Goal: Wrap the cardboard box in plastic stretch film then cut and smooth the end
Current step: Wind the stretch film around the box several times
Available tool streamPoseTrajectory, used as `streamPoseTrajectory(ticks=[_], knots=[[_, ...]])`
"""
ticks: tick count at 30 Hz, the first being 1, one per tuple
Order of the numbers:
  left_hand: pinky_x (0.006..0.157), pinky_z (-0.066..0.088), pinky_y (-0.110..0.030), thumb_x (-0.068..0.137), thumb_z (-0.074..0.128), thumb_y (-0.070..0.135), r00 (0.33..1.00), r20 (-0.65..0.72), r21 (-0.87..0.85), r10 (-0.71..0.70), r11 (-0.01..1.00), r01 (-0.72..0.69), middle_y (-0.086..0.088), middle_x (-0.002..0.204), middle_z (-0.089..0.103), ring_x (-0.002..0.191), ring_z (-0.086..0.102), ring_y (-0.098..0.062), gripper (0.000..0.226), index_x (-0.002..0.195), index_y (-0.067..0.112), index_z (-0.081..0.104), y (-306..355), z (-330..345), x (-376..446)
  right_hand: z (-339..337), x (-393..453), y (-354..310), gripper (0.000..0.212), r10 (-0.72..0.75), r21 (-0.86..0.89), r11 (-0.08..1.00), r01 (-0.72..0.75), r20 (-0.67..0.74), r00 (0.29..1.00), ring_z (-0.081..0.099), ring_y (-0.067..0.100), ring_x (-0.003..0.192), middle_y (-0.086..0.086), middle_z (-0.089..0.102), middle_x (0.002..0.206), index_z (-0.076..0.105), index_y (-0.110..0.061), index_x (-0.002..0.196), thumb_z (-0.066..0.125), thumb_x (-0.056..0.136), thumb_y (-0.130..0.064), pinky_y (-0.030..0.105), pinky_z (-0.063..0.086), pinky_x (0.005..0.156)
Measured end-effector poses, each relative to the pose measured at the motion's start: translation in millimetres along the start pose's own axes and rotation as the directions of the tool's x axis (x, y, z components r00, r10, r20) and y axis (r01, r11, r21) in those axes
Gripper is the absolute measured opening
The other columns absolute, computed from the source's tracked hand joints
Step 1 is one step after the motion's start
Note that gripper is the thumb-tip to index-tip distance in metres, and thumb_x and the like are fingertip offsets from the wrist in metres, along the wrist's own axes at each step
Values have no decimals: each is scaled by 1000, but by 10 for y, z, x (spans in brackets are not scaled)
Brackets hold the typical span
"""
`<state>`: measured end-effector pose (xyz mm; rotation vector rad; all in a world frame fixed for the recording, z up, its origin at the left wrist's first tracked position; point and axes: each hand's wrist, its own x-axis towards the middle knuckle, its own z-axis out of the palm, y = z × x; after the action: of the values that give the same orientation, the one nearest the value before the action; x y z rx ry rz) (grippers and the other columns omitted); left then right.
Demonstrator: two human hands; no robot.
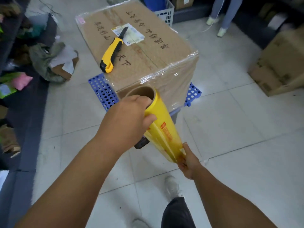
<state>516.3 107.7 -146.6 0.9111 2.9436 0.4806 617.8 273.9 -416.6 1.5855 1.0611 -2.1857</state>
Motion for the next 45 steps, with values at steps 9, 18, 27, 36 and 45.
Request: streamPoseTrajectory(ticks=[9, 18, 27, 36, 45], knots=[[64, 43, -34, 81, 61, 34, 996, 1, -22, 85, 996, -85, 1, 86, 61, 78, 53, -20, 23, 98, 18, 63, -220, -31, -104, 74, 0, 381, 75, -5, 152, 988, 13, -51, 999, 50, 24, 118, 7, 45, 140, 44, -14, 138, 66, 79, -57, 36, 43, 105], [72, 50, -43, 77, 65, 36, 993, -5, -70, 116, 991, -116, -1, 88, 66, 83, 60, -24, 24, 95, 19, 64, -417, -87, -166, 181, -140, 566, 82, -23, 228, 973, 44, -91, 996, 50, 23, 121, 8, 49, 134, 39, -7, 142, 67, 80, -53, 36, 38, 110], [67, 49, -38, 76, 66, 34, 959, 9, -70, 282, 957, -281, -2, 88, 66, 81, 61, -25, 26, 96, 18, 65, -855, -248, -226, 607, -293, 958, 77, -50, 313, 944, 102, -169, 984, 51, 22, 111, 6, 50, 122, 45, -8, 135, 66, 78, -56, 31, 41, 103], [69, 51, -42, 78, 64, 35, 931, 26, -66, 363, 930, -361, -5, 90, 68, 83, 63, -28, 27, 97, 16, 65, -1255, -441, -114, 1076, -256, 1228, 82, -46, 352, 930, 104, -169, 985, 56, 20, 105, 5, 56, 115, 52, -10, 127, 71, 68, -64, 33, 45, 102], [66, 51, -41, 77, 66, 34, 924, 23, -35, 383, 924, -382, -4, 87, 66, 79, 61, -27, 25, 94, 16, 65, -1424, -500, -134, 1471, -143, 1329, 73, -21, 422, 902, 89, -162, 986, 46, 15, 72, 5, 51, 107, 51, -7, 127, 64, 78, -60, 24, 45, 85]])
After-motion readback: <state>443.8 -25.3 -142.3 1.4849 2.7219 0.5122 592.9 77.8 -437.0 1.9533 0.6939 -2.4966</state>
